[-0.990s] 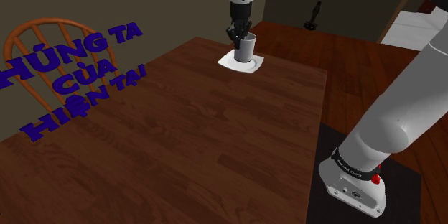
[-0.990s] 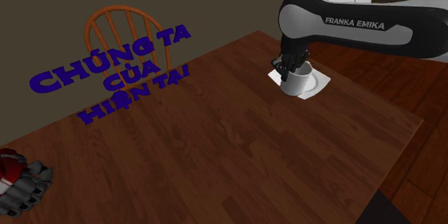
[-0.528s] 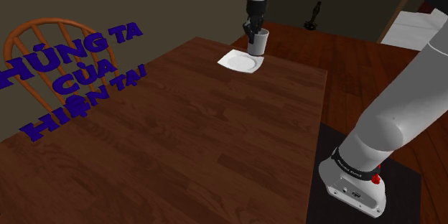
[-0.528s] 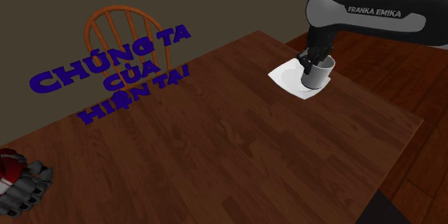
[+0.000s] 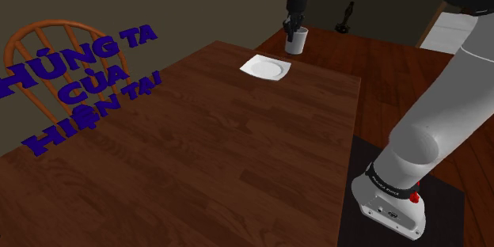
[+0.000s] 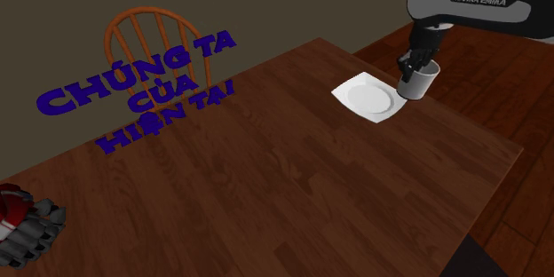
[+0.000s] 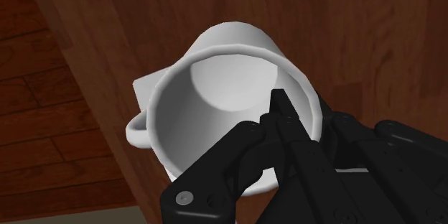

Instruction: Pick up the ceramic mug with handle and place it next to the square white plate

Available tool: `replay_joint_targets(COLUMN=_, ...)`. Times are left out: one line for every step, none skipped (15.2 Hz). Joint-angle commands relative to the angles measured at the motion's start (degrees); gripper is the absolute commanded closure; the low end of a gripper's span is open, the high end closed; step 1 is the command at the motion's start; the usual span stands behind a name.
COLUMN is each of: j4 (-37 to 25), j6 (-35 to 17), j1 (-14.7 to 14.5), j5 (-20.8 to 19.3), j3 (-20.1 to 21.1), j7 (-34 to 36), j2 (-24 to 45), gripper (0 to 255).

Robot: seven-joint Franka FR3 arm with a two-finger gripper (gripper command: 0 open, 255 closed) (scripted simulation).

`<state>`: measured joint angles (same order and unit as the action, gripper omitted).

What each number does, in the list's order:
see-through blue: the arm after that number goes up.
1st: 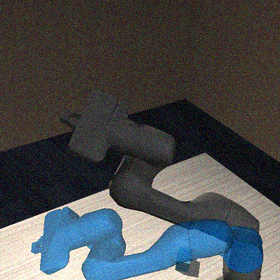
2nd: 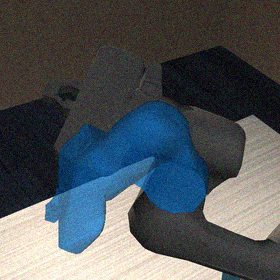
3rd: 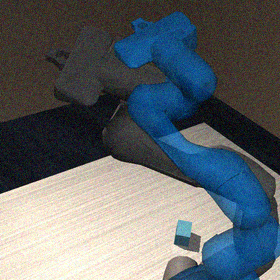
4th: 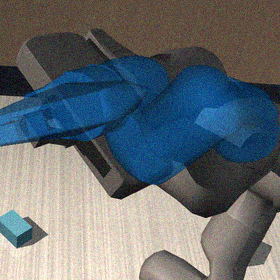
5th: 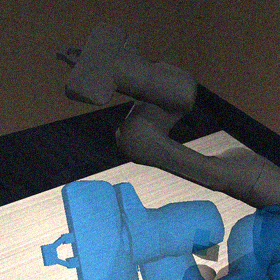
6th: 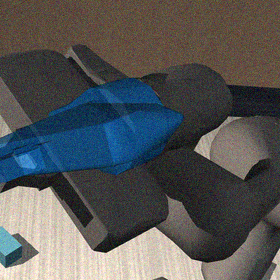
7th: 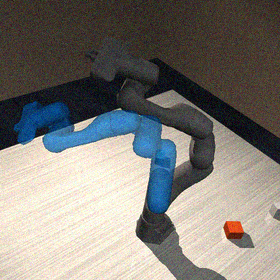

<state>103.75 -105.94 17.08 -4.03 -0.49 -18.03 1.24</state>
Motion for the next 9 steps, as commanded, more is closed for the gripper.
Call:
replay_joint_targets(j4=-2.16, j6=0.52, j1=1.36, j5=0.12, j3=-1.29, j7=-2.81, j2=1.43, gripper=255)
replay_joint_targets(j4=-3.22, j6=0.64, j1=2.01, j5=0.21, j3=-1.88, j7=-4.09, j2=2.29, gripper=255)
replay_joint_targets(j4=-4.35, j6=0.78, j1=2.68, j5=0.33, j3=-2.46, j7=-5.37, j2=3.2, gripper=255)
replay_joint_targets(j4=-5.56, j6=0.95, j1=3.35, j5=0.47, j3=-3.02, j7=-6.63, j2=4.16, gripper=255)
replay_joint_targets(j4=-6.86, j6=1.15, j1=4.02, j5=0.63, j3=-3.56, j7=-7.89, j2=5.18, gripper=255)
replay_joint_targets(j4=-8.23, j6=1.38, j1=4.71, j5=0.82, j3=-4.08, j7=-9.15, j2=6.25, gripper=255)
replay_joint_targets(j4=-9.7, j6=1.65, j1=5.4, j5=1.03, j3=-4.59, j7=-10.39, j2=7.38, gripper=255)
replay_joint_targets(j4=-11.26, j6=1.95, j1=6.11, j5=1.26, j3=-5.07, j7=-11.63, j2=8.57, gripper=255)
replay_joint_targets(j4=-12.91, j6=2.3, j1=6.84, j5=1.51, j3=-5.52, j7=-12.85, j2=9.81, gripper=255)
